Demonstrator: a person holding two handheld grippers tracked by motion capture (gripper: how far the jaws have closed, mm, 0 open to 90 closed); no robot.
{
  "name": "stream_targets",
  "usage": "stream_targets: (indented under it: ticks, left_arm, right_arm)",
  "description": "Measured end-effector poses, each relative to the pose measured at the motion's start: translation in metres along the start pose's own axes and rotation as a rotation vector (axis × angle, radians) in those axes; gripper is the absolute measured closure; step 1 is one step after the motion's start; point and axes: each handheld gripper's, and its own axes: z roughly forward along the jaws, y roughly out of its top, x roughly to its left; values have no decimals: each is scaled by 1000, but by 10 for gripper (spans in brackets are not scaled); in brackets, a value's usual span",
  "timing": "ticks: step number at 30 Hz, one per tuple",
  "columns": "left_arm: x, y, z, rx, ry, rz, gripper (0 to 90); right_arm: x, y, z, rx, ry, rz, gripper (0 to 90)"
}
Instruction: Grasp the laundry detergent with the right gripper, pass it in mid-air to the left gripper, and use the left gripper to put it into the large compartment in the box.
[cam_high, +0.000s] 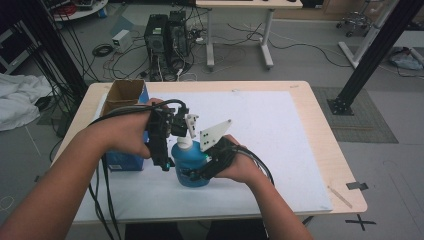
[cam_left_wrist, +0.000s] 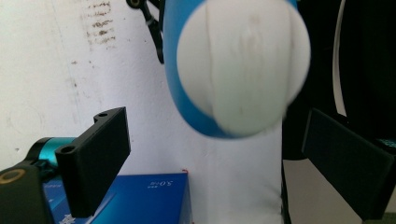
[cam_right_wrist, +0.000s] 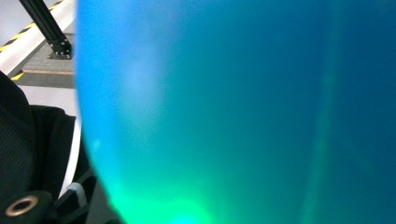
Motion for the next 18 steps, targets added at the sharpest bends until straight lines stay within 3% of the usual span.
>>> stream_targets:
  ticks: [18]
  left_arm:
    - [-2, 4, 9, 15, -12, 3, 79]
  right_arm:
    - [-7, 13, 22, -16, 39, 7, 463]
